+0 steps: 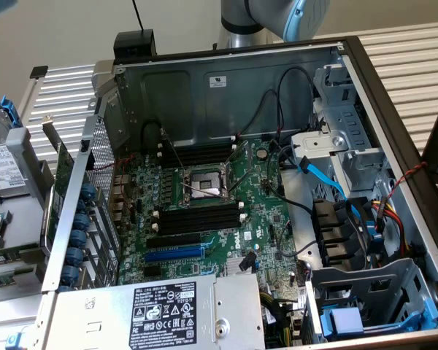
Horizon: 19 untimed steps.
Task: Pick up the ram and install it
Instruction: 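Pick up the ram and move it above insertion slot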
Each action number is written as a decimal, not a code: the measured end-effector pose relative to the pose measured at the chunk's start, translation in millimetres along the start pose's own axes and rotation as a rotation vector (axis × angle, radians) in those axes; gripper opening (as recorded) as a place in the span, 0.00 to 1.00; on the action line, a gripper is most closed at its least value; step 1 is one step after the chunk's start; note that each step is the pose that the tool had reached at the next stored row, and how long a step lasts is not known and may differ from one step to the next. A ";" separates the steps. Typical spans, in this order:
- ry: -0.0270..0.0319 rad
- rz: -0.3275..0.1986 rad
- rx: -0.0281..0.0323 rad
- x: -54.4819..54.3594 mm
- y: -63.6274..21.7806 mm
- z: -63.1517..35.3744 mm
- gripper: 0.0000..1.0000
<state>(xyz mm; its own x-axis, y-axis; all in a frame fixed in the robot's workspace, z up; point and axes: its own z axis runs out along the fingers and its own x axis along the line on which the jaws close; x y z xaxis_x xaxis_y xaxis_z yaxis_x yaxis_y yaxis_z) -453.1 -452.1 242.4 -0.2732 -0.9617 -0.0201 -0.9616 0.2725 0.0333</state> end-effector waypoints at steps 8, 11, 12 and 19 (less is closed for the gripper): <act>0.0044 -0.133 -0.0027 -0.3 0.0 1.6 0.11; 0.0060 -0.181 -0.0037 -0.5 0.1 2.1 0.11; 0.0066 -0.197 -0.0040 -0.6 0.1 2.3 0.11; 0.0096 -0.283 -0.0059 -1.2 0.3 3.7 0.11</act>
<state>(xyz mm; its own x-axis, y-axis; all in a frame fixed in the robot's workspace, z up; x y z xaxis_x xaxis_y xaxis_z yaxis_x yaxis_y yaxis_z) -453.2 -450.8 238.8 0.0068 -0.9998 -0.0200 -0.9994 -0.0074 0.0335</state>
